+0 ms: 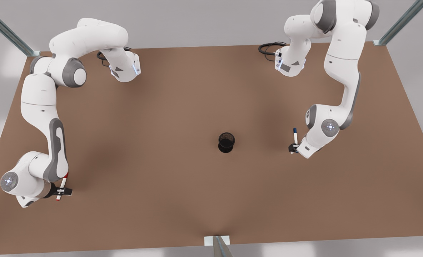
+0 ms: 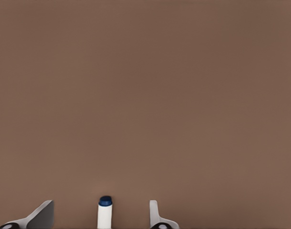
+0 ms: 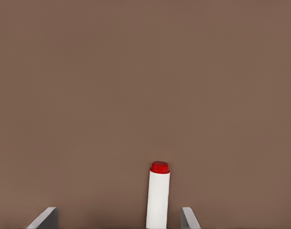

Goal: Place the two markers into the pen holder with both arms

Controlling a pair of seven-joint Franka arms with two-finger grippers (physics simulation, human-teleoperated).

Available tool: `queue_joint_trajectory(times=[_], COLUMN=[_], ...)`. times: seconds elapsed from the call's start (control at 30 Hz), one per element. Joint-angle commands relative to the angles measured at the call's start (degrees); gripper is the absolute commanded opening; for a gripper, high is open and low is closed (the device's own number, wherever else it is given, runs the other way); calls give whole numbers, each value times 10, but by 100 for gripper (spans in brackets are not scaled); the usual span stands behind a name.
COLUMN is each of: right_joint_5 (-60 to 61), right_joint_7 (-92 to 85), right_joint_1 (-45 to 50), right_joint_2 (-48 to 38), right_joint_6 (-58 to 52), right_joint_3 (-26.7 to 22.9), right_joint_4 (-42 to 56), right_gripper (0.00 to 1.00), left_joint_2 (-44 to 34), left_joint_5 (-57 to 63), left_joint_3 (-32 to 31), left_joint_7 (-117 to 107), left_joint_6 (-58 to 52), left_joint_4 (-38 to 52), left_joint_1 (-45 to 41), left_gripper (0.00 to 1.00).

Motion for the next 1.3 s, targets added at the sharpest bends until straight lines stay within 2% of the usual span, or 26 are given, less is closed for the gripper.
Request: queue_joint_trajectory(times=[0.0,0.13,0.17,0.33,0.4,0.6,0.7,0.9,1.07,1.2,1.27], right_joint_5=[1,-2,-1,-1,-1,-1,-1,-1,-1,-1,0], right_joint_7=[-140,-150,-150,-150,-150,-153,-153,-152,-153,-140,-137], right_joint_1=[-5,-11,-11,-12,-12,-17,-17,-17,-11,21,23], right_joint_2=[3,11,13,10,9,10,10,9,-37,-136,-160], right_joint_6=[15,31,31,30,30,30,30,28,-38,-145,-148], right_joint_3=[-1,-1,-1,-1,-1,-1,-1,0,13,43,102], right_joint_4=[1,0,0,0,0,-2,-1,-2,-1,-2,-1], right_gripper=[96,87,84,64,58,52,37,28,28,28,27], left_joint_2=[0,-9,-7,2,2,14,15,20,23,24,24], left_joint_5=[0,0,0,1,2,2,2,1,1,1,1], left_joint_3=[0,0,0,0,0,0,0,0,0,0,0], left_joint_7=[27,29,30,30,30,30,30,29,28,28,28], left_joint_6=[42,42,43,54,55,55,55,63,63,63,63], left_joint_4=[-9,-45,-46,-46,-46,-42,-42,-43,-43,-43,-43], left_joint_1=[0,2,2,1,2,2,2,1,0,1,1], left_gripper=[97,97,93,61,56,50,43,41,41,35,32])
